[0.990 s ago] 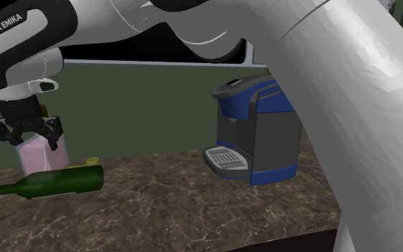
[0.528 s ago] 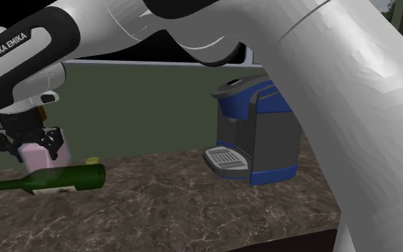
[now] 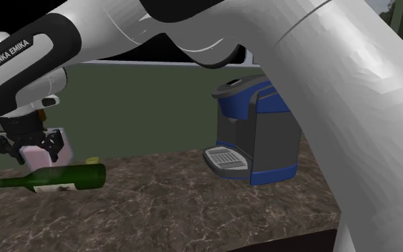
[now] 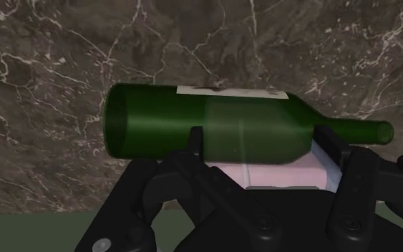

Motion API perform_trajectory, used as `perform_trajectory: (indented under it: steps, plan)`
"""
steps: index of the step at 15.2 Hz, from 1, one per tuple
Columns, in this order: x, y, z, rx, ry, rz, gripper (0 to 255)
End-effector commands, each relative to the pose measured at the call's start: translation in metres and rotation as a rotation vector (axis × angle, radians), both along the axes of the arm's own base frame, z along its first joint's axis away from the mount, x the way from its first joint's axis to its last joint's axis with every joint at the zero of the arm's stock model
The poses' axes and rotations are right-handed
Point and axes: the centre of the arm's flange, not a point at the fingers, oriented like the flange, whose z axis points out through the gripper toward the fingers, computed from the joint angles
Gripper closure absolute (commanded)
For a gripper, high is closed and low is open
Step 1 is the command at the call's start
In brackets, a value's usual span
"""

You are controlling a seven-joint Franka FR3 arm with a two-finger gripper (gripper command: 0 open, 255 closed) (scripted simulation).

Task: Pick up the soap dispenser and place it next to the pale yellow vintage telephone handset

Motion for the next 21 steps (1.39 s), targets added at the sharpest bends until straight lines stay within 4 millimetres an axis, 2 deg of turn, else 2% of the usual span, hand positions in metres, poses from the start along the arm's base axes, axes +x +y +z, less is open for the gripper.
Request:
perform_trajectory:
  steps: [1, 3, 4, 8, 9, 13, 21]
  plan:
    - [-0.001, -0.003, -0.031, -0.035, 0.036, -0.004, 255]
    - [-0.001, -0.003, -0.031, -0.035, 0.036, -0.004, 255]
    - [-0.007, -0.002, -0.035, -0.035, 0.035, -0.004, 0]
    - [-0.014, 0.005, -0.031, -0.034, 0.034, -0.005, 0]
    - [-0.001, -0.003, -0.031, -0.035, 0.036, -0.004, 0]
    - [-0.014, -0.005, 0.017, -0.035, 0.036, -0.004, 0]
    - [-0.014, -0.005, 0.017, -0.035, 0.036, -0.004, 0]
